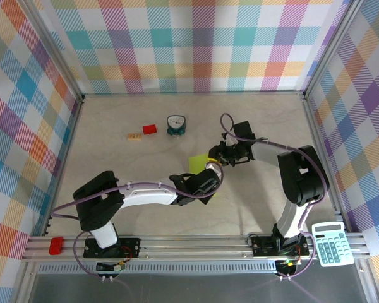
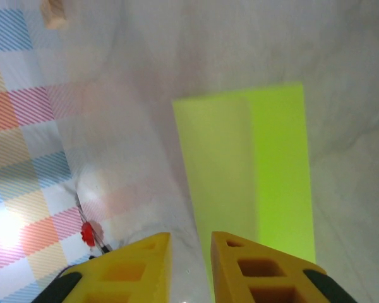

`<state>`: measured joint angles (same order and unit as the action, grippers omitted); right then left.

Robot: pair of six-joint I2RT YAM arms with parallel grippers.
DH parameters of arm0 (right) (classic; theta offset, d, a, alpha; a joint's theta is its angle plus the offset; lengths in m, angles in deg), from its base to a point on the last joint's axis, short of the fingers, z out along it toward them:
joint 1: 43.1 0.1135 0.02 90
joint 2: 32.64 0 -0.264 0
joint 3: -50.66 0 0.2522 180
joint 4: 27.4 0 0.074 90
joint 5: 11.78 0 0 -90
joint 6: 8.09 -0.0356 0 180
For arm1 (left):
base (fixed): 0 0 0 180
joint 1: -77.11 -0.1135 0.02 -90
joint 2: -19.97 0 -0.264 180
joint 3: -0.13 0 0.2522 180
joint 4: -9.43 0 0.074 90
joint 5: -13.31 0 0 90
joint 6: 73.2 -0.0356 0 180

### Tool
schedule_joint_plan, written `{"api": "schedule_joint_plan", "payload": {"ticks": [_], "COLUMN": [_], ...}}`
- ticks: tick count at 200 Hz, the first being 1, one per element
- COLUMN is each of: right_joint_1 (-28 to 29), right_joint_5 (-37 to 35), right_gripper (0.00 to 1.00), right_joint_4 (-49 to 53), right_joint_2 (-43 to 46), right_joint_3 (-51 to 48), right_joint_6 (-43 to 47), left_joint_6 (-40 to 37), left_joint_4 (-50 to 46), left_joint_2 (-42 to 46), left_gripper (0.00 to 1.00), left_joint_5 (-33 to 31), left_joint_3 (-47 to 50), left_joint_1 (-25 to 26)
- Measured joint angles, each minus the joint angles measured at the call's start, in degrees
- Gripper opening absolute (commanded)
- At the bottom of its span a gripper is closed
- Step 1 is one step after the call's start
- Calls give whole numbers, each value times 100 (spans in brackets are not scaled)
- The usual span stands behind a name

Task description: Fold a paper plane with a square sheet of paper (fold left side to right side)

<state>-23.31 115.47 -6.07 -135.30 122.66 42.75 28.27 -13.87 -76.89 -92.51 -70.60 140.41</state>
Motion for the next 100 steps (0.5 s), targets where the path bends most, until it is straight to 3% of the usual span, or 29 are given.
{"api": "schedule_joint_plan", "payload": {"ticks": [32,100], "right_joint_1": [-310,-461], "right_joint_5": [-146,-37], "right_gripper": [25,3], "right_joint_4": [37,57], "right_joint_2": [210,1508], "right_joint_3": [-55,-1193], "right_joint_6": [243,754], "left_joint_6": [184,859], "left_joint_4": [304,1165], "left_joint_2": [310,350], "left_gripper": [0,0], "left_joint_5": [758,2557], "left_joint_3": [304,857], "left_joint_1": [-402,-1325]}}
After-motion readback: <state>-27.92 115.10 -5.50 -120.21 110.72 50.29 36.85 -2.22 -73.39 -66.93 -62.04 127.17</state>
